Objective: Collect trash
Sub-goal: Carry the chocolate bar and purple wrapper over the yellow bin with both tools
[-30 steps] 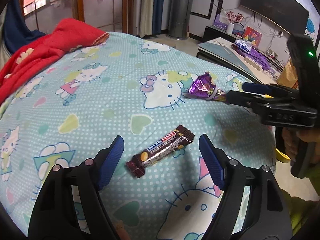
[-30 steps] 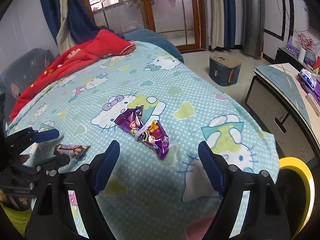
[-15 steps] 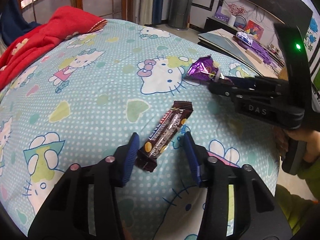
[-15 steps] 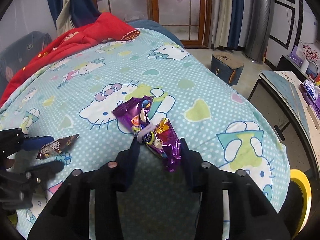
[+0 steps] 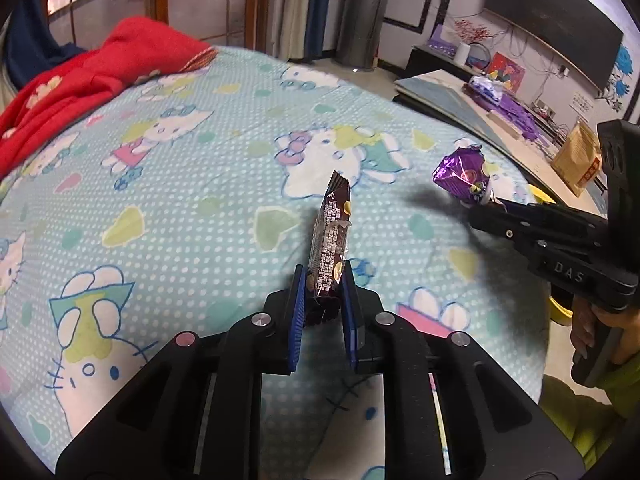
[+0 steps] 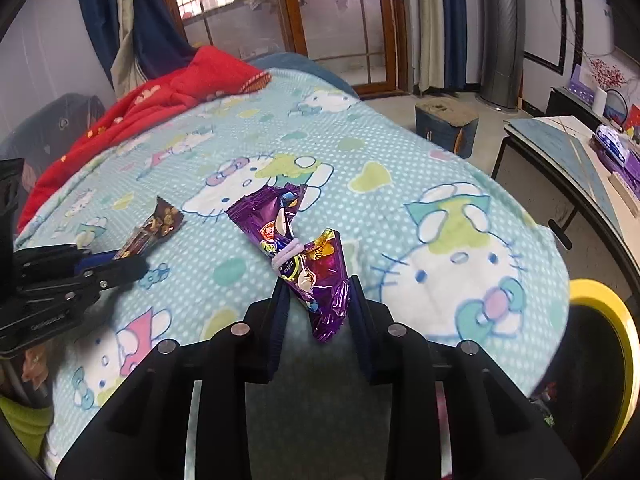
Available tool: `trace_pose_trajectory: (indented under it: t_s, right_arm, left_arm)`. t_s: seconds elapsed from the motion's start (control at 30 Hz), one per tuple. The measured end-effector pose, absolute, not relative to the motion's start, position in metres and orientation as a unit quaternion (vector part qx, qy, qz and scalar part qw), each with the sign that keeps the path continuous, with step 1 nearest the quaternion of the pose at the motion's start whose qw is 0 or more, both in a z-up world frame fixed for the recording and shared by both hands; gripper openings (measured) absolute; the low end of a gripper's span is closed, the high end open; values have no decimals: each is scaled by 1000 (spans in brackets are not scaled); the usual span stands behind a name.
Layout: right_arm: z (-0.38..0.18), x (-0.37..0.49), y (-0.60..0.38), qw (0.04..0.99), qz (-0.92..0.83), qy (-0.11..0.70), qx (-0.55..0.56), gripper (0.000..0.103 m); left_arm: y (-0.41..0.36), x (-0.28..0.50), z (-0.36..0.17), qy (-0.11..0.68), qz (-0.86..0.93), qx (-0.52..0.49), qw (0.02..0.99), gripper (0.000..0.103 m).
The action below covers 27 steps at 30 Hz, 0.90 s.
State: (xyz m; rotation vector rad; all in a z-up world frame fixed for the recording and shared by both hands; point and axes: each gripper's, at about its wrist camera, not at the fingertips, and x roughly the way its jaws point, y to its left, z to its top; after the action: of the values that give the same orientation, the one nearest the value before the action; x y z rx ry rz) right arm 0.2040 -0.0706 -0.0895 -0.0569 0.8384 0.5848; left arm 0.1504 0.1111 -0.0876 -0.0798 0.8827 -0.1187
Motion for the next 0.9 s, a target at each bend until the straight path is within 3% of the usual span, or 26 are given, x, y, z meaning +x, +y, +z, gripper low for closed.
trace_pose_trajectory:
  t_s: [0.9]
  right_arm:
    - [-49, 172, -188, 907, 209, 365, 22, 28]
  left_arm:
    - [23, 135, -41, 345, -160, -52, 923, 11]
